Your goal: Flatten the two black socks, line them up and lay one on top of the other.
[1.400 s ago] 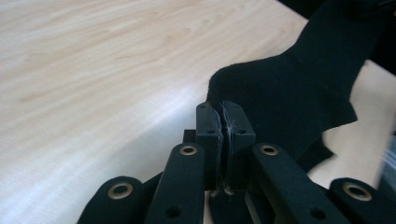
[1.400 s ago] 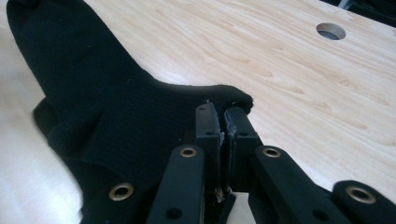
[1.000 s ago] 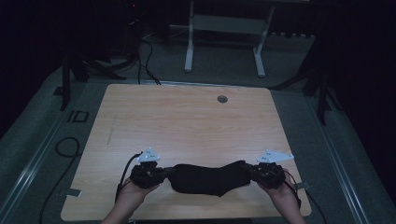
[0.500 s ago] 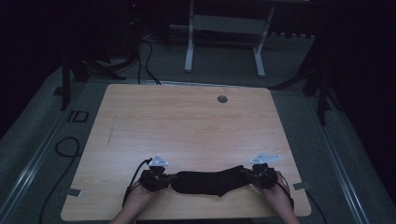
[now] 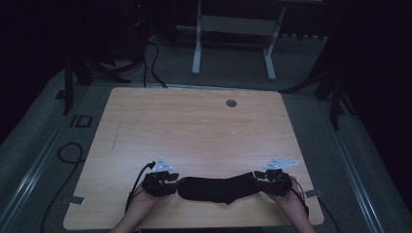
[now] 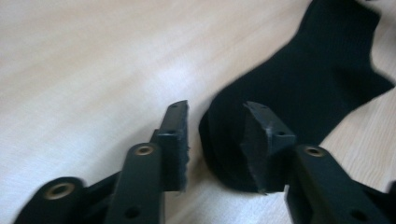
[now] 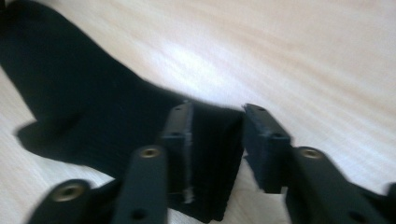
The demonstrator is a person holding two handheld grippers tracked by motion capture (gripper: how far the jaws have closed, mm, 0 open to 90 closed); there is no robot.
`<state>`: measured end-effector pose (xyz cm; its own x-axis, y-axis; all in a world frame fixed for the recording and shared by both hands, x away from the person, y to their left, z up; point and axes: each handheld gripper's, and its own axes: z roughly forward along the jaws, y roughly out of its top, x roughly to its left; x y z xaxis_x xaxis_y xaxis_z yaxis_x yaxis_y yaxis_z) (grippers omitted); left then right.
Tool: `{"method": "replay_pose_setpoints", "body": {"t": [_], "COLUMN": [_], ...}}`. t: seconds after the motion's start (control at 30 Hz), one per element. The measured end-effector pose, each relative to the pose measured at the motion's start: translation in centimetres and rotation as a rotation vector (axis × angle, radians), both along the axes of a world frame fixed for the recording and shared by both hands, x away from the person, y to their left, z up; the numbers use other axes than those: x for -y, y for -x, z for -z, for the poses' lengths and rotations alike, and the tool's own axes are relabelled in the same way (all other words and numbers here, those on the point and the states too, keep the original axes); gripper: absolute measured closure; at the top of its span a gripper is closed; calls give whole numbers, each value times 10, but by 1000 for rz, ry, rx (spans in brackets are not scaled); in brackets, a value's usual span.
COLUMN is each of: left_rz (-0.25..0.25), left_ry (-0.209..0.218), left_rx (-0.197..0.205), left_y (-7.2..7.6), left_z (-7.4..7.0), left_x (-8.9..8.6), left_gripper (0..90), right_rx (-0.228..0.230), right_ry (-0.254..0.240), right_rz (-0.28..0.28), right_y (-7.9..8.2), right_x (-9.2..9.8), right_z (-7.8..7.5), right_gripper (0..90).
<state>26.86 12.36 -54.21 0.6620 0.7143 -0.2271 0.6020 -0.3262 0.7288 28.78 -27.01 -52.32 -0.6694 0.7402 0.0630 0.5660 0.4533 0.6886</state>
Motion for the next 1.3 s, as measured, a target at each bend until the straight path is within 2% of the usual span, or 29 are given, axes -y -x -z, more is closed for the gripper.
{"method": "replay_pose_setpoints", "body": {"t": [0.07,0.1,0.17,0.23,0.27,0.37,0.4,0.5,0.53,0.63,0.7,0.83,1.1,1.13,1.3], "left_rz": [-3,16,53,74,75,91,95,106,106,103,101,95,69,58,42], "left_ry": [38,48,35,18,13,-10,-17,-45,-66,-61,-55,-57,-59,-66,-85], "left_rx": [25,35,58,60,58,38,30,21,21,31,37,44,52,49,63], "left_y": [2,5,10,14,15,15,14,12,11,8,5,-5,-26,-36,-54], "left_z": [-5,-7,-7,-5,-3,6,8,16,19,24,25,26,26,25,25], "left_x": [-1,1,8,15,17,21,22,24,24,23,21,18,14,12,8], "left_gripper": [584,601,660,700,703,818,855,895,895,895,895,894,894,894,894], "right_rx": [26,32,45,39,43,55,57,36,31,9,6,13,12,9,8], "right_ry": [-14,-24,-21,-13,0,26,38,70,80,106,94,102,102,95,90], "right_rz": [-7,-13,-18,-26,-22,-35,-37,-57,-61,-66,-65,-61,-40,-28,-11], "right_y": [2,3,4,4,4,5,5,5,4,1,-1,-8,-28,-39,-57], "right_x": [1,1,0,-1,-2,-4,-5,-9,-11,-14,-15,-17,-25,-28,-35], "right_z": [-8,-11,-13,-9,-7,0,3,10,13,23,26,26,26,26,26], "right_gripper": [546,544,524,529,605,808,847,895,895,897,897,897,896,895,893]}}
